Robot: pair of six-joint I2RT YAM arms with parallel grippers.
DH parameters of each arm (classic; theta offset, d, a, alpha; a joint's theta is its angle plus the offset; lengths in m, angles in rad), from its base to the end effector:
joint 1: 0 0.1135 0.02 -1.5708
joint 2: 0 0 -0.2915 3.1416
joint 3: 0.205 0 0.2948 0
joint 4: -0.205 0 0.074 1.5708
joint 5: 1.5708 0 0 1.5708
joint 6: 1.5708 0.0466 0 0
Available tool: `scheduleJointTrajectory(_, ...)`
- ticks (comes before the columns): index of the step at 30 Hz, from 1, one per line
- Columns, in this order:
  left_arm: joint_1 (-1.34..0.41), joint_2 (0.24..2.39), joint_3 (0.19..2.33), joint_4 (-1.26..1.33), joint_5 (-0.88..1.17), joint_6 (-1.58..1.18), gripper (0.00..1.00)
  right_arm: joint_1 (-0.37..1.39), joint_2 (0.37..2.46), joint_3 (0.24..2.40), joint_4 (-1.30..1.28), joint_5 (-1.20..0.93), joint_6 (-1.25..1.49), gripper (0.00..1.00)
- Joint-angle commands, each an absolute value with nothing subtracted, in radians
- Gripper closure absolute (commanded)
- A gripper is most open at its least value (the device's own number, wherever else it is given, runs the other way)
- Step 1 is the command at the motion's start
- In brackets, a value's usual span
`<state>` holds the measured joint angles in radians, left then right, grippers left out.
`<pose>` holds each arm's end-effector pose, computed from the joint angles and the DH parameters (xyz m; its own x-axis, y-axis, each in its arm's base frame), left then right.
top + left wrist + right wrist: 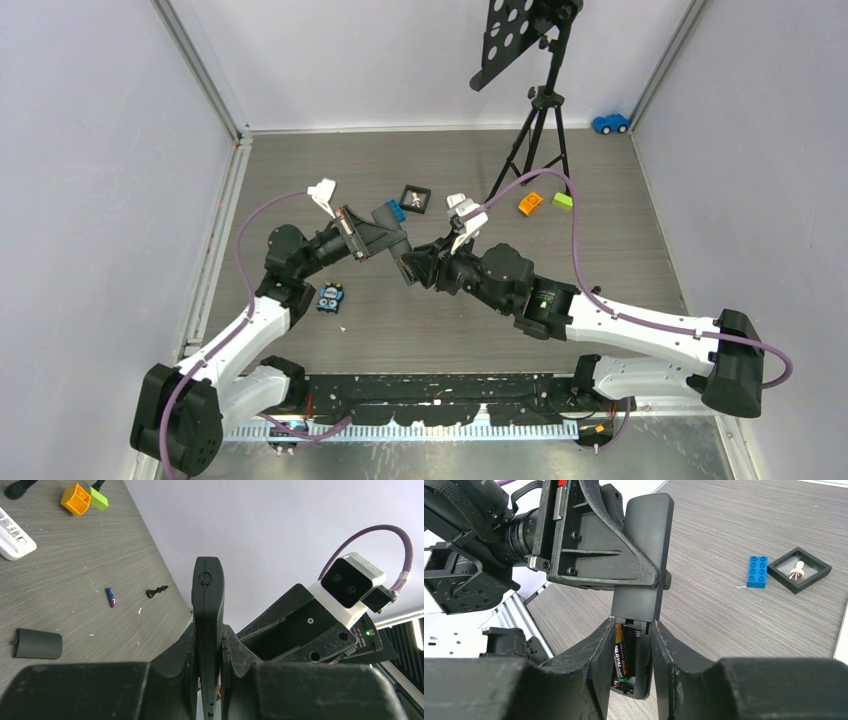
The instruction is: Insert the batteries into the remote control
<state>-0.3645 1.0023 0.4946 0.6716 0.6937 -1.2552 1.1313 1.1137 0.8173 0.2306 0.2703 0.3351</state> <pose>0.2256 -0.1180 0.2892 -0.7735 -0.4872 -0.4054 0.4129 0.0979 -0.9055 0.1404 0.2694 0.3403 -0.2759 0.1580 -0.9481 -0.7073 0.6345 0.3116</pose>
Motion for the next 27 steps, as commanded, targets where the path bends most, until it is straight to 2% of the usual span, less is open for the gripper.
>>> scheduleJointTrajectory(1, -0.367, 0.956, 0.529, 0.611, 0.659, -1.199, 1.0, 1.137, 1.109, 0.838, 0.235, 0.283, 0.338, 0.61)
scheduleJointTrajectory(11, -0.367, 0.958, 0.531, 0.541, 0.627, -1.174, 1.0, 1.137, 1.088, 0.837, 0.253, 0.218, 0.333, 0.6)
scheduleJointTrajectory(27, -0.367, 0.949, 0.535, 0.562, 0.639, -1.188, 1.0, 1.137, 1.162, 0.876, 0.19, 0.203, 0.315, 0.74)
